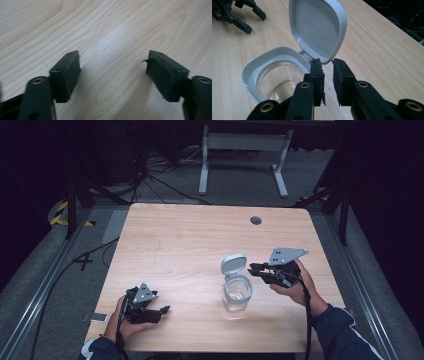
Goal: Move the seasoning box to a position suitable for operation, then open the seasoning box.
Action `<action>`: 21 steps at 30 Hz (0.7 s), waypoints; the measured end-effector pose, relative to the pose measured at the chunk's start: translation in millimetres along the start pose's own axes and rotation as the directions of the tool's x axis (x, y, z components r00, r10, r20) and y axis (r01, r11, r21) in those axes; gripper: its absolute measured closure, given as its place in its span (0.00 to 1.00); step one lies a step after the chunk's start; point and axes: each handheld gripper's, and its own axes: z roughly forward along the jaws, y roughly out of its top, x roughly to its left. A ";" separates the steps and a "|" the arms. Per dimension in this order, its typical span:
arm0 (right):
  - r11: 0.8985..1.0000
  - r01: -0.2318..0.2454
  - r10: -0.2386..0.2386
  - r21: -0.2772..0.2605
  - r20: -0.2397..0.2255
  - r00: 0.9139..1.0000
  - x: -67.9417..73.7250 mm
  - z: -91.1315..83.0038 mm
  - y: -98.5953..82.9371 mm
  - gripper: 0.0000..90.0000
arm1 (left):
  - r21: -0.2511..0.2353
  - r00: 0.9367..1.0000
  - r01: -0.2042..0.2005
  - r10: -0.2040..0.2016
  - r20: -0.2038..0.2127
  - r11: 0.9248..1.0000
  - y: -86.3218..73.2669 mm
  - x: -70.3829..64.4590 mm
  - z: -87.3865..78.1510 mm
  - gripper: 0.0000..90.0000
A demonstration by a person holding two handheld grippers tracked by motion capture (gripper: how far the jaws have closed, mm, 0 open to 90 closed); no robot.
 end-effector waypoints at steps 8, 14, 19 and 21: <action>1.000 0.006 -0.006 0.010 0.003 1.000 -0.4 -3.6 -2.5 0.81 | 0.027 1.000 0.003 -0.003 -0.005 1.000 1.5 1.7 0.8 0.17; 1.000 0.011 -0.011 0.022 0.016 1.000 0.6 -7.3 -5.7 0.77 | 0.033 1.000 0.001 0.000 -0.003 0.999 2.0 2.5 1.0 0.16; 0.999 0.012 -0.013 0.034 0.020 1.000 2.4 -10.5 -8.2 0.74 | 0.027 1.000 0.001 -0.001 -0.008 1.000 2.1 2.9 1.9 0.15; 0.999 0.024 -0.025 0.044 0.025 0.999 2.6 -12.2 -10.0 0.72 | 0.020 1.000 -0.009 0.009 -0.009 1.000 2.2 3.9 2.6 0.15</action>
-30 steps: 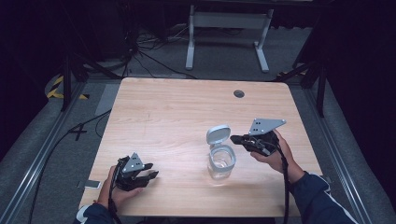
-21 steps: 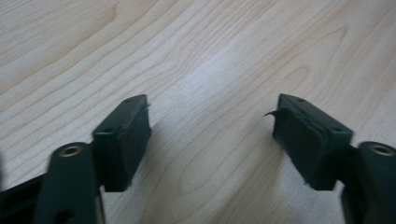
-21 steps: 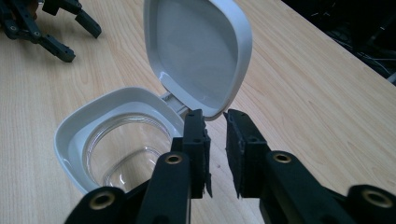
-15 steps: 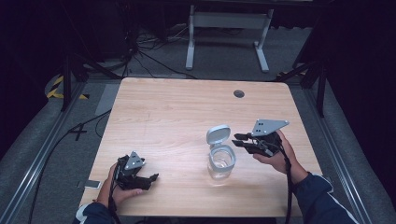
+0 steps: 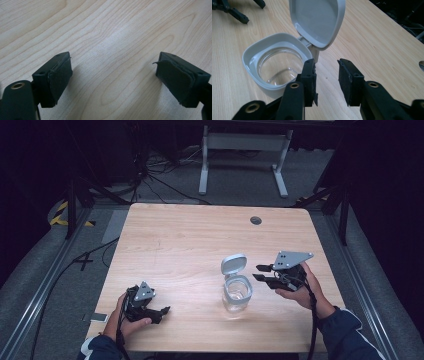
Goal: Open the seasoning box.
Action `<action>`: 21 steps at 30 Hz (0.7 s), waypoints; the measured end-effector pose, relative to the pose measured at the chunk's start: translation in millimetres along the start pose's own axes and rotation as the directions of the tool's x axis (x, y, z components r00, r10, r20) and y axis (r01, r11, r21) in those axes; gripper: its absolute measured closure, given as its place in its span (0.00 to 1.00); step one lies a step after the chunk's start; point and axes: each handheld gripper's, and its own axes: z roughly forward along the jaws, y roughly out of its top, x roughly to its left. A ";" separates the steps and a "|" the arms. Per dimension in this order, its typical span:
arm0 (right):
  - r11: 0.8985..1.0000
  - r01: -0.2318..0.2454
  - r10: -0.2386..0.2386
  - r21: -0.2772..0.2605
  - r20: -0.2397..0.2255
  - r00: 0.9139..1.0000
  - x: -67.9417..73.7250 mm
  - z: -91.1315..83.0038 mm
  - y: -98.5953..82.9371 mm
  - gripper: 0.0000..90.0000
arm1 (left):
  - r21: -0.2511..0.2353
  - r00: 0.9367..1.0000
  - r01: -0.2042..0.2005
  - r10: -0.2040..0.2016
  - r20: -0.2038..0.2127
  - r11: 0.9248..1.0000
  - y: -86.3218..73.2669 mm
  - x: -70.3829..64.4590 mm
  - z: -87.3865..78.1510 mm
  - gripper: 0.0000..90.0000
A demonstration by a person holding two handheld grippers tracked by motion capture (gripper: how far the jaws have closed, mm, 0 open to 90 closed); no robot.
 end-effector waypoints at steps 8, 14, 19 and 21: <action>0.999 0.016 -0.017 0.029 0.028 0.999 -3.2 -9.8 -7.9 0.63 | 0.000 1.000 0.002 -0.002 0.003 1.000 0.0 0.0 0.2 0.15; 0.996 0.031 -0.036 0.078 0.060 0.998 -3.9 -14.4 -19.1 0.54 | 0.000 1.000 0.000 0.000 0.002 1.000 0.0 0.1 0.2 0.15; 0.993 0.034 -0.042 0.113 0.074 0.996 -5.5 -19.6 -35.0 0.50 | 0.001 1.000 0.003 -0.003 0.004 1.000 -0.1 -0.1 0.1 0.15; 0.991 0.029 -0.039 0.129 0.081 0.996 -5.9 -20.2 -41.1 0.49 | -0.001 1.000 0.001 -0.001 0.002 1.000 0.0 0.1 0.2 0.15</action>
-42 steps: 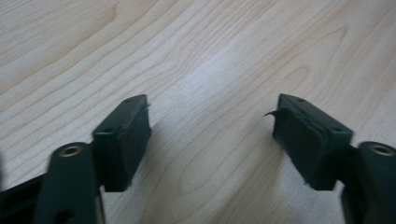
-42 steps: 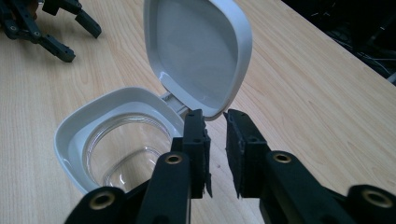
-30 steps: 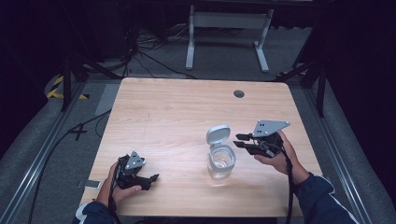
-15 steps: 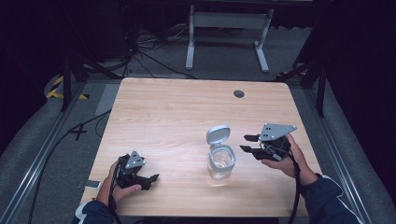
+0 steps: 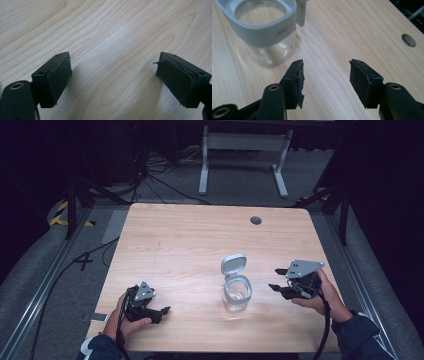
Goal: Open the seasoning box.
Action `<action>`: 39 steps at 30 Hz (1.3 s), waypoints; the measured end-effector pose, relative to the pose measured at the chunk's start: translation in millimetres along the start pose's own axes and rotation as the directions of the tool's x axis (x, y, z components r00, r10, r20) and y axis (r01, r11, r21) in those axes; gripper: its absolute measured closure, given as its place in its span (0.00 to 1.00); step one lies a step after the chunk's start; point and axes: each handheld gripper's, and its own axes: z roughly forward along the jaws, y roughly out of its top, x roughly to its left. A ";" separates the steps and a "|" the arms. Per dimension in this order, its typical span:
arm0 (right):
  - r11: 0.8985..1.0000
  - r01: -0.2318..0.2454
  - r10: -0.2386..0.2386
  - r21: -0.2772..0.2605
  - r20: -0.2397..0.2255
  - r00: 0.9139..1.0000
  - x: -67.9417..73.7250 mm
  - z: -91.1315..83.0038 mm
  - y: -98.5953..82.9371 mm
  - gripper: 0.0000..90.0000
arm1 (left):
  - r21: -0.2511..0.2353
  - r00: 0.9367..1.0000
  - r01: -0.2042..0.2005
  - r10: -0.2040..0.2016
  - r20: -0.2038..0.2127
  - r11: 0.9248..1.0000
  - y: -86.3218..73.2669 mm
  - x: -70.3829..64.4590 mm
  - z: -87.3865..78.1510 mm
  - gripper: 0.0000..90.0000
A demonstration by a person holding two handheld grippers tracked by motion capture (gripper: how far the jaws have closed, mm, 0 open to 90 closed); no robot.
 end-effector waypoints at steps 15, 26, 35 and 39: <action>0.999 -0.018 0.017 0.032 0.017 1.000 0.7 -7.5 -48.9 0.46 | 0.001 1.000 0.003 -0.003 0.002 1.000 -0.1 -0.2 -0.1 0.15; 0.998 -0.048 0.047 0.033 0.025 0.999 2.1 -9.2 -88.6 0.45 | 0.003 1.000 0.004 -0.004 0.003 1.000 -0.1 -0.3 -0.1 0.15; 0.992 -0.119 0.118 0.036 0.021 0.993 3.0 -9.7 -125.7 0.41 | 0.001 1.000 0.002 -0.002 0.002 1.000 -0.1 -0.2 0.0 0.15; 0.983 -0.182 0.182 0.034 0.000 0.983 1.3 -10.2 -137.3 0.38 | 0.004 1.000 0.001 -0.001 0.003 1.000 0.0 0.0 -0.2 0.14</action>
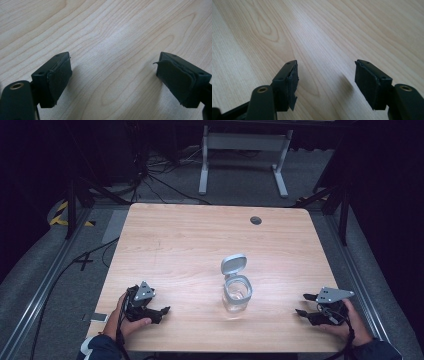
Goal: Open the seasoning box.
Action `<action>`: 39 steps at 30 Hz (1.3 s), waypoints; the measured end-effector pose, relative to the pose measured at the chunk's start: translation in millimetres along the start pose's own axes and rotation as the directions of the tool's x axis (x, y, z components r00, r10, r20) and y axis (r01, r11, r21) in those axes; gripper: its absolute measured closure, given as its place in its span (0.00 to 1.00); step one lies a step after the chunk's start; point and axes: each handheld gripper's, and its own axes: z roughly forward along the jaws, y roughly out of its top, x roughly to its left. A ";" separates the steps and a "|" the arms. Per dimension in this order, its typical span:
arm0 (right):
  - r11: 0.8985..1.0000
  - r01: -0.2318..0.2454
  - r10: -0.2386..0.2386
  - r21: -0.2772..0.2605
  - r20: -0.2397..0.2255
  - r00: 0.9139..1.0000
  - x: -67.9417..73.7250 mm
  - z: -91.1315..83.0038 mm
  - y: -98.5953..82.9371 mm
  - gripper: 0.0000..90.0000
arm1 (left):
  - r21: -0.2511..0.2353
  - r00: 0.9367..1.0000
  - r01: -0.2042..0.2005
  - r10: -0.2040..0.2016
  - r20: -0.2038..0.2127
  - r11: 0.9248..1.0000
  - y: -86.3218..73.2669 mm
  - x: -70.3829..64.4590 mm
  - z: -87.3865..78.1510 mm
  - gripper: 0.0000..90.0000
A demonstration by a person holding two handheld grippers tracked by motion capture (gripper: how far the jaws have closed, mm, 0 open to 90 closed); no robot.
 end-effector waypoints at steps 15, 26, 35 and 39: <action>0.990 -0.112 0.109 -0.087 -0.038 0.993 -8.2 2.2 -16.8 0.30 | 0.002 1.000 -0.011 0.011 0.002 1.000 0.2 0.9 -0.2 0.14; 0.990 -0.116 0.113 -0.085 -0.034 0.993 -8.1 2.8 -16.1 0.28 | 0.001 1.000 -0.004 0.004 0.003 1.000 -0.3 0.5 -0.3 0.14; 0.990 -0.117 0.114 -0.085 -0.034 0.993 -8.1 2.9 -16.0 0.28 | 0.000 1.000 -0.001 0.001 0.006 1.000 0.1 1.1 0.5 0.13; 0.989 -0.117 0.115 -0.085 -0.034 0.993 -8.2 3.0 -15.9 0.28 | 0.003 1.000 0.002 -0.002 0.005 1.000 0.4 1.3 0.8 0.13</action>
